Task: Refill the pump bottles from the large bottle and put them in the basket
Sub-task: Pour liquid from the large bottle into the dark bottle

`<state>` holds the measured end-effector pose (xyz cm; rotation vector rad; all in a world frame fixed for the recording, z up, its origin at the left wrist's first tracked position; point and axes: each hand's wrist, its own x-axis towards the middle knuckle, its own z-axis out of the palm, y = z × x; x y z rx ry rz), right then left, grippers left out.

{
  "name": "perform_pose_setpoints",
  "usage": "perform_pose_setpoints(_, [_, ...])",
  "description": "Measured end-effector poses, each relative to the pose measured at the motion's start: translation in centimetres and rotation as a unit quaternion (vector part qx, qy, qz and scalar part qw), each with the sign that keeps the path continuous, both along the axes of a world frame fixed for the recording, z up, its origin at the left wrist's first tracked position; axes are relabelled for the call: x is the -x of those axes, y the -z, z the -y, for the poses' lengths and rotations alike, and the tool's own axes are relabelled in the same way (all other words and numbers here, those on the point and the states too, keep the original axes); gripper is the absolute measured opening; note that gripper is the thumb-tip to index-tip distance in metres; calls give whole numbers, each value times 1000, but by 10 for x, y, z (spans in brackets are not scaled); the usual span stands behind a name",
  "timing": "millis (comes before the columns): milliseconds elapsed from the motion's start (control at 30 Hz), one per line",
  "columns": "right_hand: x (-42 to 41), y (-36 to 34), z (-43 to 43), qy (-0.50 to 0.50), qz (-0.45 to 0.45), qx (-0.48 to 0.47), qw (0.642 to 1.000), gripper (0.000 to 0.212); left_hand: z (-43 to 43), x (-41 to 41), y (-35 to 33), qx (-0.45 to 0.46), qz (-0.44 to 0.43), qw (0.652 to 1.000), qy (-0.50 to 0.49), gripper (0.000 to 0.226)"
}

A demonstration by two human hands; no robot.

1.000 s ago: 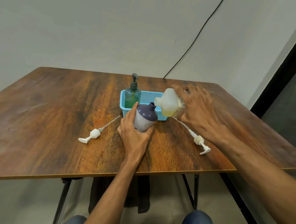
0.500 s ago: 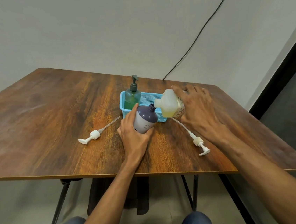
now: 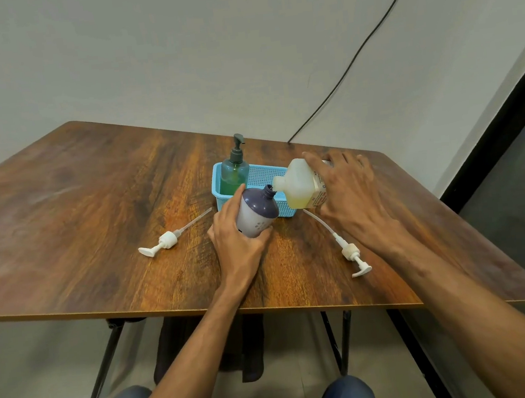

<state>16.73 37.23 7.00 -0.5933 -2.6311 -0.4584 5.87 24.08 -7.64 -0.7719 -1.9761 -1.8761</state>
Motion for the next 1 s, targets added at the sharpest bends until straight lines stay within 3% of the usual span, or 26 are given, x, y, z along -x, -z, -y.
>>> perform_pose_setpoints(1000, [1, -6, 4, -2, 2, -37, 999, 96, 1, -2, -3, -16, -5, 1000, 1, 86])
